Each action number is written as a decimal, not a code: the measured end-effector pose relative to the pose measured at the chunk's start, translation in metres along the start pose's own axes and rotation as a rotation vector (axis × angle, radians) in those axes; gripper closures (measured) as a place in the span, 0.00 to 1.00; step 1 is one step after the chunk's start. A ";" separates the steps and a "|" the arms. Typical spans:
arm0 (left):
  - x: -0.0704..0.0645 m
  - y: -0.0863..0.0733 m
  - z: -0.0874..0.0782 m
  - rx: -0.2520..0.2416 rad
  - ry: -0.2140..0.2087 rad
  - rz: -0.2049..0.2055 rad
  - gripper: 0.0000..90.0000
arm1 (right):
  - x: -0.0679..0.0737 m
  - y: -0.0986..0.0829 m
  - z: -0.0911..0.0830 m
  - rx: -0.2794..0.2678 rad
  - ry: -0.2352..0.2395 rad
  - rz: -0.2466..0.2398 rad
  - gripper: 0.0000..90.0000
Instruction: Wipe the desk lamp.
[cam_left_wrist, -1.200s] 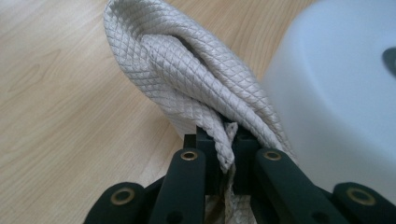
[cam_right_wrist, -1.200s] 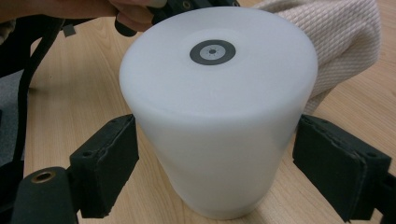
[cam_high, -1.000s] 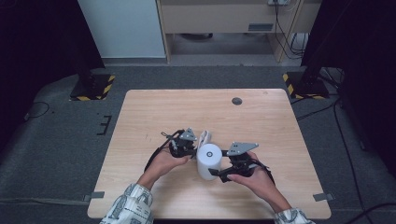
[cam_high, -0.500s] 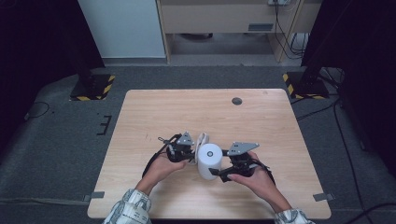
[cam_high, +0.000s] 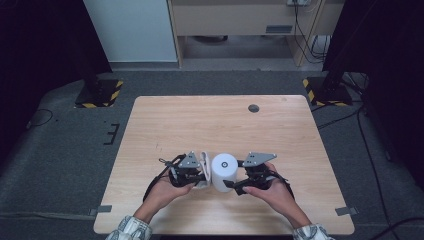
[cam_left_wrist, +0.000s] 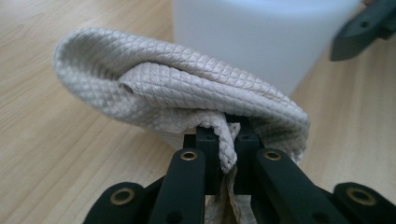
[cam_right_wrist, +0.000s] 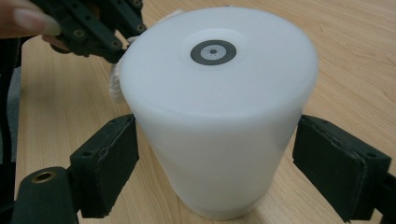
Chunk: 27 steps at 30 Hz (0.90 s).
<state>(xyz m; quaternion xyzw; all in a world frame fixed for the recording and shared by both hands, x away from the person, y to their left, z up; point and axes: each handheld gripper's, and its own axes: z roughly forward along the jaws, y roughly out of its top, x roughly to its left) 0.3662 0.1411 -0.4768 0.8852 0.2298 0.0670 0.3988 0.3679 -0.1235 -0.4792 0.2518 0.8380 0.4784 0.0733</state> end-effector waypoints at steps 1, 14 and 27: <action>-0.002 0.000 -0.001 0.003 -0.002 0.007 0.95 | 0.000 0.000 0.000 0.000 -0.001 0.001 0.16; -0.010 -0.008 0.014 0.067 -0.029 0.020 0.94 | -0.001 0.000 -0.002 -0.003 -0.004 0.003 0.17; -0.008 -0.010 0.012 0.067 -0.054 0.009 0.94 | -0.001 0.000 -0.001 -0.007 0.001 0.005 0.18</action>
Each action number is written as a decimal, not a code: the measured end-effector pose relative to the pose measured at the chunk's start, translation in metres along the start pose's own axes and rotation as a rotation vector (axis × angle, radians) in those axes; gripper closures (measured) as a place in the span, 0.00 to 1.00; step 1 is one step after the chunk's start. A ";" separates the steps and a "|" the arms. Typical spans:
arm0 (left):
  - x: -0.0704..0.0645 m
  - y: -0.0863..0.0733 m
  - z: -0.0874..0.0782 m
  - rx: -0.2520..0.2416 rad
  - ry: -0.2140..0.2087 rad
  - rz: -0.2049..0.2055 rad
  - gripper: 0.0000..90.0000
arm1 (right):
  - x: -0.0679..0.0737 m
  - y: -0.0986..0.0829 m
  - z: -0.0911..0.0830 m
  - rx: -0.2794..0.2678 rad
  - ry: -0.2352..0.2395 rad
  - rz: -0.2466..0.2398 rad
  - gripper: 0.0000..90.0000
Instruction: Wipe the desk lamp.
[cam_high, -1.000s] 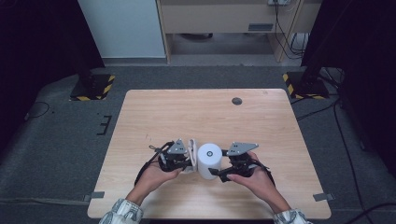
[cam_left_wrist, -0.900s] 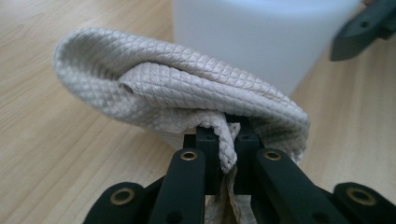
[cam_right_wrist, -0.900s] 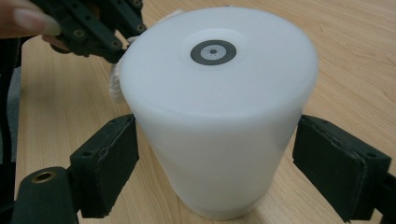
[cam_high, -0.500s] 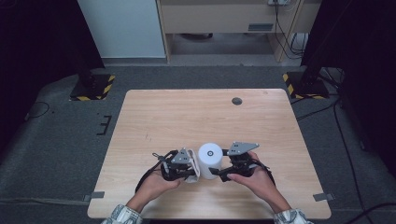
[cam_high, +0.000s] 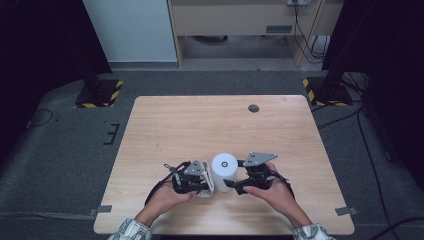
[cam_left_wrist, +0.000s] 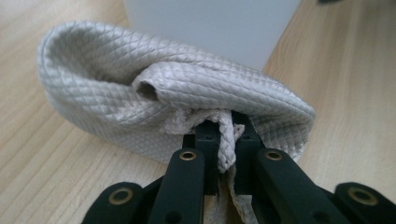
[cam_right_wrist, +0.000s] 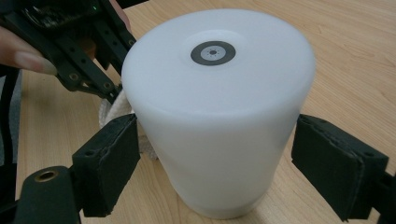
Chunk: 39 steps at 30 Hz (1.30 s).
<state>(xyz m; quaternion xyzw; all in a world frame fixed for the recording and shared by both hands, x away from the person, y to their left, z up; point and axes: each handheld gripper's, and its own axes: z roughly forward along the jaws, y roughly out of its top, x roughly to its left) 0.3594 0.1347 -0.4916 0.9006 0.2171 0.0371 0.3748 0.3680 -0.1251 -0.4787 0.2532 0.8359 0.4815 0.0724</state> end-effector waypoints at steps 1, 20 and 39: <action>-0.001 0.001 -0.002 -0.010 0.001 0.002 0.94 | 0.000 0.000 0.000 0.000 0.000 0.000 0.18; 0.008 0.007 -0.031 -0.132 0.055 -0.047 0.93 | 0.000 -0.002 -0.001 0.005 0.002 0.000 0.19; 0.009 0.004 -0.023 -0.111 0.049 -0.044 0.93 | 0.001 0.000 0.000 -0.010 0.002 0.001 0.16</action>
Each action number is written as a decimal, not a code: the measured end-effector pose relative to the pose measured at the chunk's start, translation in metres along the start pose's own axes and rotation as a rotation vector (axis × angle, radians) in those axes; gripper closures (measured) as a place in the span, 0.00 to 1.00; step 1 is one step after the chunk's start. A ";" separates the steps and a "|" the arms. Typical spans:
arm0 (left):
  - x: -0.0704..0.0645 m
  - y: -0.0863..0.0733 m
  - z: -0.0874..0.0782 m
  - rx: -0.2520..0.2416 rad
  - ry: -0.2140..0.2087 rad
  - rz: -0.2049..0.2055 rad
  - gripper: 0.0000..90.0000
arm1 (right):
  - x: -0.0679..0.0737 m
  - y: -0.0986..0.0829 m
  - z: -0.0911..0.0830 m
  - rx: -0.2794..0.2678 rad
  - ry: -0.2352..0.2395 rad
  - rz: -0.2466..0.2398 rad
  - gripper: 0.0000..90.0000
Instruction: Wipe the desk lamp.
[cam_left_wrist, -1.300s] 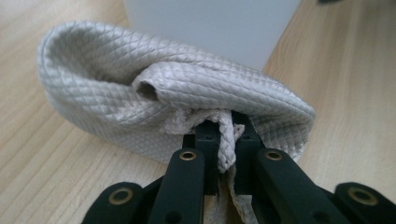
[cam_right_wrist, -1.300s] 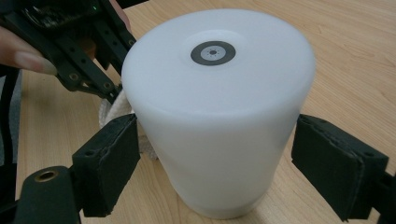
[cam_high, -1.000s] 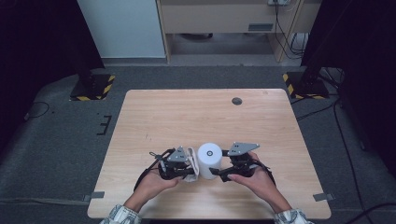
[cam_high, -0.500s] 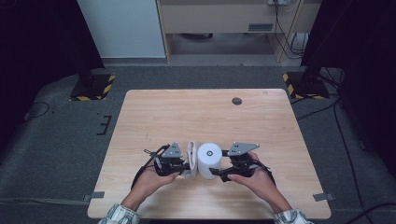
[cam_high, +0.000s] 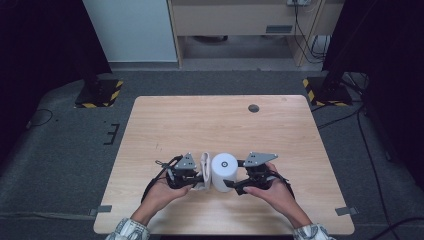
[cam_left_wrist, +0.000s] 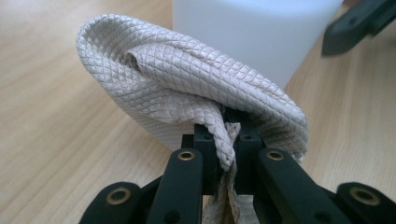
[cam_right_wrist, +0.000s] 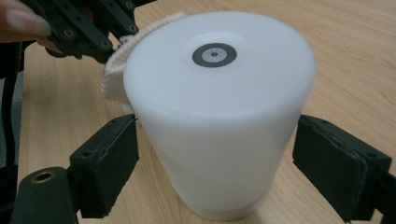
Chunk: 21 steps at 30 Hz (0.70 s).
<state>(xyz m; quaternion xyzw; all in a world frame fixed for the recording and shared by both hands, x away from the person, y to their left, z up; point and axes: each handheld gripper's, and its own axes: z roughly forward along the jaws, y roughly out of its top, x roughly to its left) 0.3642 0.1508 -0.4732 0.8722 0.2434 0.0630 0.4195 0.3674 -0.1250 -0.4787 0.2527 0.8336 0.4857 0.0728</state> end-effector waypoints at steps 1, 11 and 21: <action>0.000 0.001 -0.002 -0.014 0.000 -0.003 0.93 | 0.000 0.000 0.000 -0.003 -0.002 0.000 0.16; -0.003 0.003 0.005 -0.010 0.000 -0.005 0.93 | 0.000 0.005 0.003 -0.019 -0.002 -0.007 0.13; -0.013 -0.005 0.015 0.073 -0.035 0.021 0.93 | 0.003 0.002 -0.001 -0.010 0.017 -0.009 0.13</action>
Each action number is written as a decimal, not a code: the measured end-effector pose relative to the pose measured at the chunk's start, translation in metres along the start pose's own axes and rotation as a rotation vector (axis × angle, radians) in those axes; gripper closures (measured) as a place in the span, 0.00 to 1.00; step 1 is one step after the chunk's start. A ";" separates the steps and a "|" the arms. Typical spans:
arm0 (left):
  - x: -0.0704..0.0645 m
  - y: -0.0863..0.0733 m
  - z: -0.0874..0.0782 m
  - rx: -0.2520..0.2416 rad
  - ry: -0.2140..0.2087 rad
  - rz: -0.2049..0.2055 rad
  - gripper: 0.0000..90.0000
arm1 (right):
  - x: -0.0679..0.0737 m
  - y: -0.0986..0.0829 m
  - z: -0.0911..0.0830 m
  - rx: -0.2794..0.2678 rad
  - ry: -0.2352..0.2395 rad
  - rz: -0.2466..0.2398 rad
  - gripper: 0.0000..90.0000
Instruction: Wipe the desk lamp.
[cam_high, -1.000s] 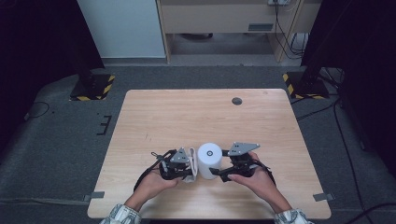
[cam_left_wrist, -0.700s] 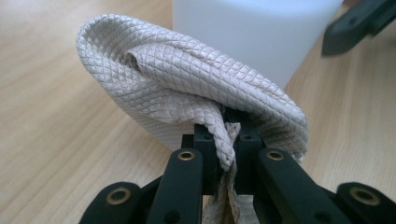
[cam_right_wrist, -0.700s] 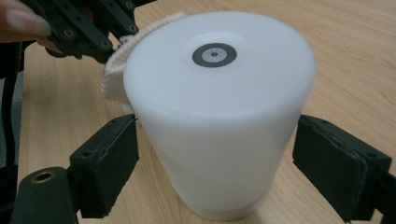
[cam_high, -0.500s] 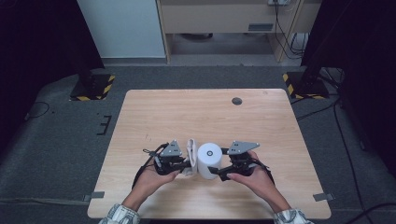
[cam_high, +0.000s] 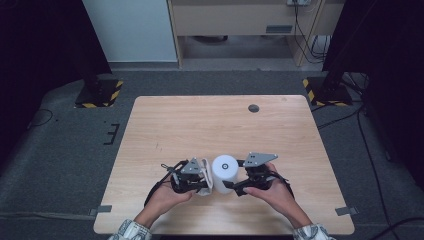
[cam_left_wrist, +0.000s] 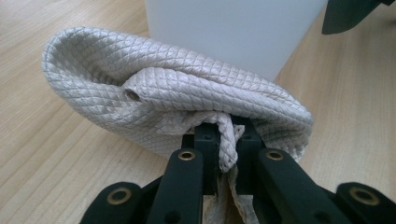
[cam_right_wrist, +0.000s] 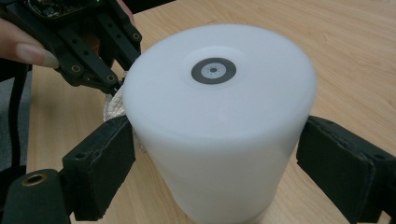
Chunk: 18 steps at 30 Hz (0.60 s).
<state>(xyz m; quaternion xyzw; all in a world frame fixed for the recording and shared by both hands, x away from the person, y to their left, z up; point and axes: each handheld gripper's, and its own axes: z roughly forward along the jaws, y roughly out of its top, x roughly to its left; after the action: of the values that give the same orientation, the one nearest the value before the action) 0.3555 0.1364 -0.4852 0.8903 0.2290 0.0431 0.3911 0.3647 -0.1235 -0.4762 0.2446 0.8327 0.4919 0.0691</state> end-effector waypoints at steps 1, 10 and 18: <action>-0.001 0.000 -0.001 0.004 -0.004 0.005 0.93 | 0.001 -0.001 0.000 0.000 0.000 -0.002 0.13; 0.002 -0.007 -0.018 -0.028 0.037 -0.010 0.93 | 0.004 -0.004 -0.006 0.006 0.012 -0.013 0.12; 0.029 0.002 -0.033 -0.089 0.080 -0.056 0.93 | -0.005 -0.021 -0.020 0.051 -0.023 -0.002 0.07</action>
<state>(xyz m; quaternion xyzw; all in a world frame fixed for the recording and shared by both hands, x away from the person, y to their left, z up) 0.3734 0.1701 -0.4643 0.8630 0.2671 0.0779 0.4218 0.3543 -0.1499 -0.4841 0.2512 0.8443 0.4676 0.0730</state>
